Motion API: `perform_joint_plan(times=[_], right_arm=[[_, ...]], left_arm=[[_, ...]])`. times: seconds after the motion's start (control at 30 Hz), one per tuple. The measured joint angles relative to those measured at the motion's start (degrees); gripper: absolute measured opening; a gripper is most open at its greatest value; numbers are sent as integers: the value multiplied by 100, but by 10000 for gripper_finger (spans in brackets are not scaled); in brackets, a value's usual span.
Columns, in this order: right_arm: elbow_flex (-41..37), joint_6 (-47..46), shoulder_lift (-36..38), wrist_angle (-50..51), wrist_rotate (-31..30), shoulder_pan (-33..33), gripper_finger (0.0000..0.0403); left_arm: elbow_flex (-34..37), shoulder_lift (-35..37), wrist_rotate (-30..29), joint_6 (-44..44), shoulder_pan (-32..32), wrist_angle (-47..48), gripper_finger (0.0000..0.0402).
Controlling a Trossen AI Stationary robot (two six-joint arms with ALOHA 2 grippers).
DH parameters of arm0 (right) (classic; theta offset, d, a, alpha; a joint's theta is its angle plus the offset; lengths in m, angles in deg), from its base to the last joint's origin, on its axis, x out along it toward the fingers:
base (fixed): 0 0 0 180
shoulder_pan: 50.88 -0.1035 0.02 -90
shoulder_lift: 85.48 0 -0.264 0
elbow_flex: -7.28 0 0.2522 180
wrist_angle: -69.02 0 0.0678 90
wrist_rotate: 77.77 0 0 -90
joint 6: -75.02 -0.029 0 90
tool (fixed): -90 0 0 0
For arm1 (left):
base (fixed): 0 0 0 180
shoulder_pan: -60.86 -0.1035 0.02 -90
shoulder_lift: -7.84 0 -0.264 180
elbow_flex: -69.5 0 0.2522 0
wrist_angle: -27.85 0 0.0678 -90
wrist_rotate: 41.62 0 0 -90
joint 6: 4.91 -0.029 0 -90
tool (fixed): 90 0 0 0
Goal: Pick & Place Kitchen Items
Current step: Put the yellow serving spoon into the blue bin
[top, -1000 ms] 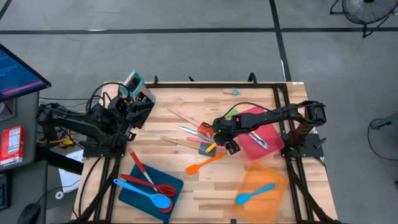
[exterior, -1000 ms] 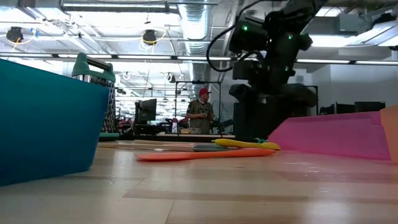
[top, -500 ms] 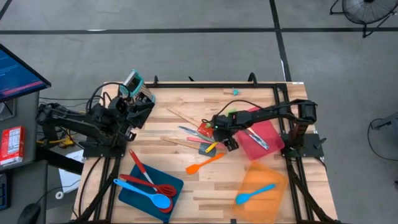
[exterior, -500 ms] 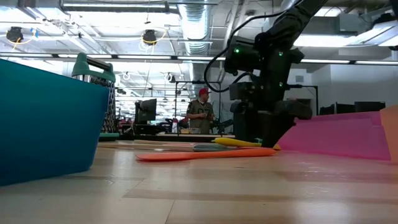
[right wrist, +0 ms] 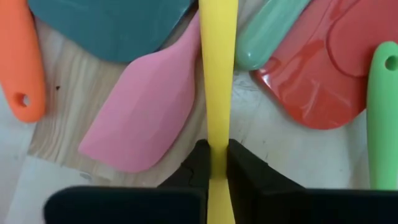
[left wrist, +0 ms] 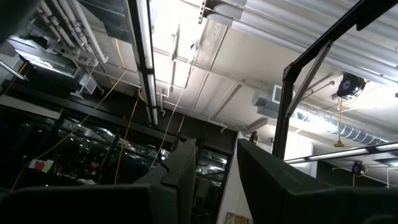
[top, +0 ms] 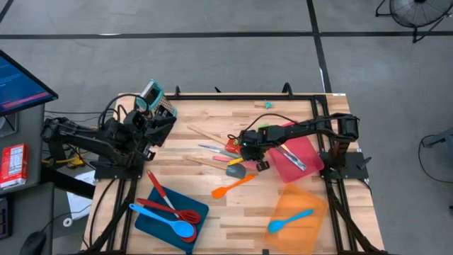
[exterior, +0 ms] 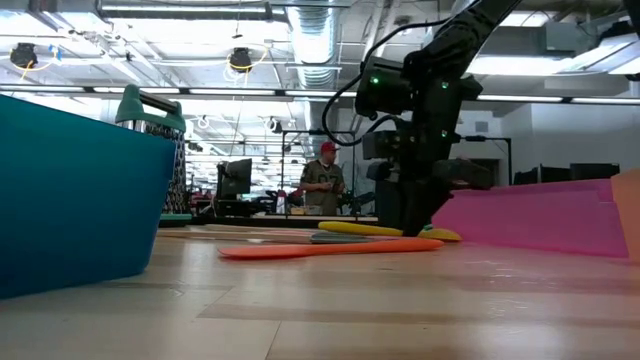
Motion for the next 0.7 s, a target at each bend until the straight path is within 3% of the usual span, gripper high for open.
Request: perform_joint_plan(times=[0.2, 0.53, 0.7], right_arm=[[77, -84, -14, 110, -20, -59, 11], [862, -275, 49, 575, 72, -74, 9], [1203, -527, 389, 736, 406, -59, 14]], left_arm=[[-1, -1, 0, 2, 0, 7, 104], [-2, 0, 4, 196, 26, 13, 104], [2, 83, 54, 197, 44, 24, 104]])
